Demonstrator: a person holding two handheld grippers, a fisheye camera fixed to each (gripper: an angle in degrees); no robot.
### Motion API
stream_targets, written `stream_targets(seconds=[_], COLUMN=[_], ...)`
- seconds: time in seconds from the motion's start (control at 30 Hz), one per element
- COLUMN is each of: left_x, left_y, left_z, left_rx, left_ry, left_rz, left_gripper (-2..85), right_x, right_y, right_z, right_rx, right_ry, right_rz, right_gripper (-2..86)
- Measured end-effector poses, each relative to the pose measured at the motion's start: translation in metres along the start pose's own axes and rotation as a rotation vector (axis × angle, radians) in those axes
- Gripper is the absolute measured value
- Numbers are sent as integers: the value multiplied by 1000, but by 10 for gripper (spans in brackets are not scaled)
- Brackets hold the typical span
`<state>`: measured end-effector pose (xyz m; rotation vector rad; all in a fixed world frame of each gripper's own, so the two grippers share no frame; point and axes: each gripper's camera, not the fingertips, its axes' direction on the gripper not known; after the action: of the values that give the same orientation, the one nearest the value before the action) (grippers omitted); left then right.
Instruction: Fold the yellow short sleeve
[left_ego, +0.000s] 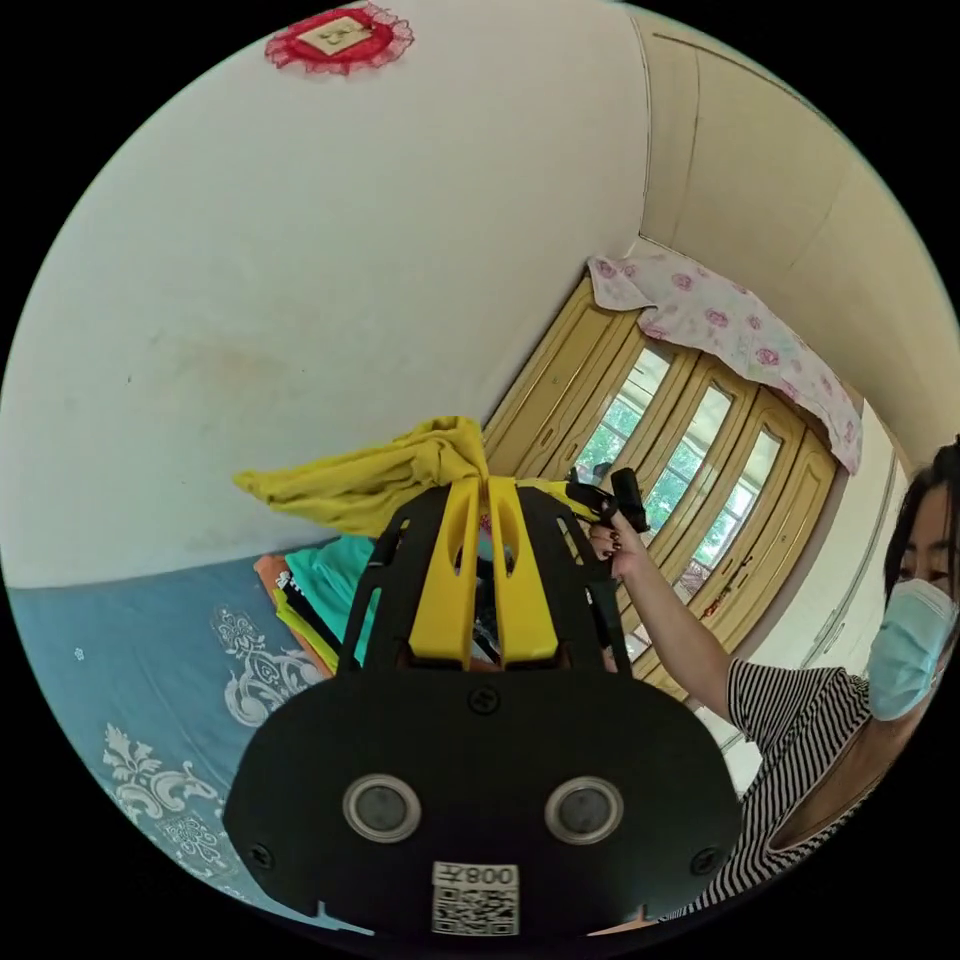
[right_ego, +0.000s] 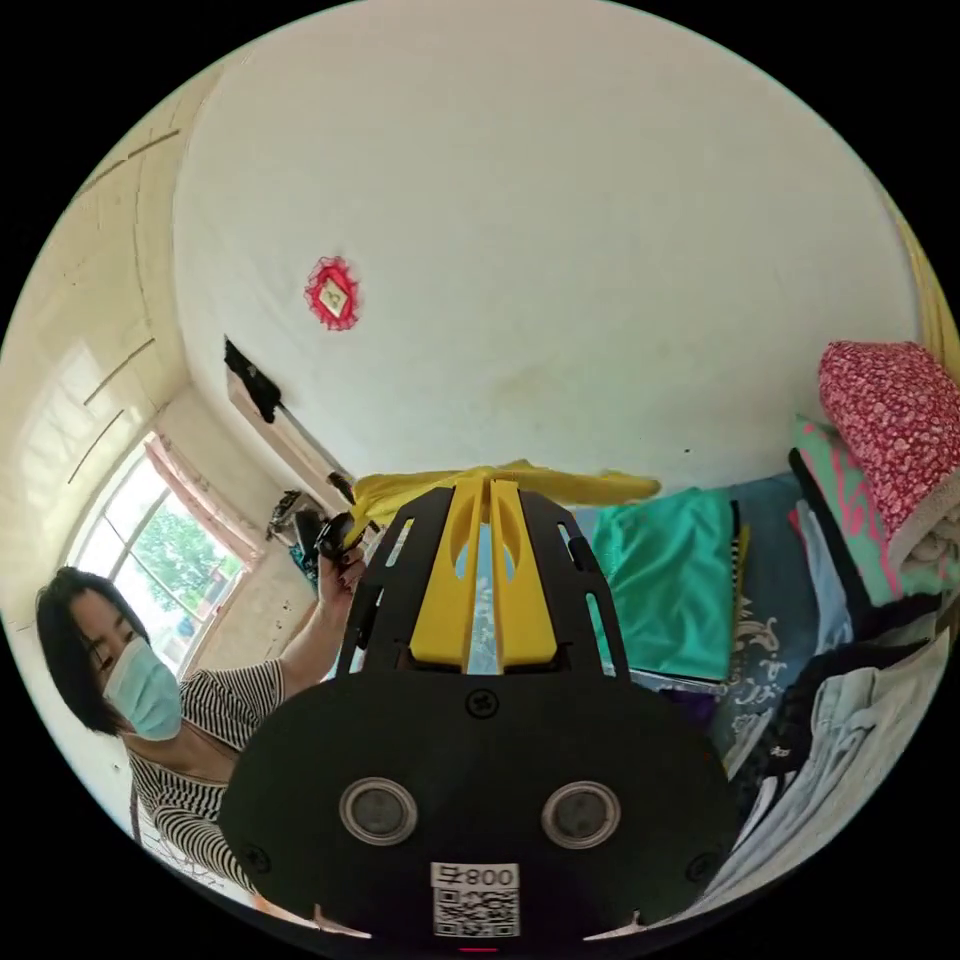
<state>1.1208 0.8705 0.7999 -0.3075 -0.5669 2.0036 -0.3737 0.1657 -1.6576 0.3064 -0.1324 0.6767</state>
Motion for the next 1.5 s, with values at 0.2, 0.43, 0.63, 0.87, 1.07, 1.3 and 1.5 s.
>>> stream_targets(seconds=[0.2,0.43,0.63,0.87,1.07,1.3,1.5], left_x=[-77,-102,-96,-60,-34,-35,-22], left_y=[82,121,110,86,31,48,43], left_z=[194,267,300,289,312,386,393], left_rx=[-304,-338,-381,-393,-308,-529,-541], left_ry=[-61,9,-17,-30,-116,-264,-246], left_rz=[-196,-317,-326,-207,-79,-78,-71], left_gripper=[19,20,14,2,1,1,1], right_x=[153,210,211,178,97,135,133], right_y=[23,54,53,52,55,81,95], right_z=[55,88,82,69,112,176,153], right_rx=[-220,-363,-337,-273,-252,-463,-390], right_ry=[346,479,469,737,698,809,734], right_rz=[311,371,376,295,-22,60,92], right_gripper=[6,6,6,1,0,0,0])
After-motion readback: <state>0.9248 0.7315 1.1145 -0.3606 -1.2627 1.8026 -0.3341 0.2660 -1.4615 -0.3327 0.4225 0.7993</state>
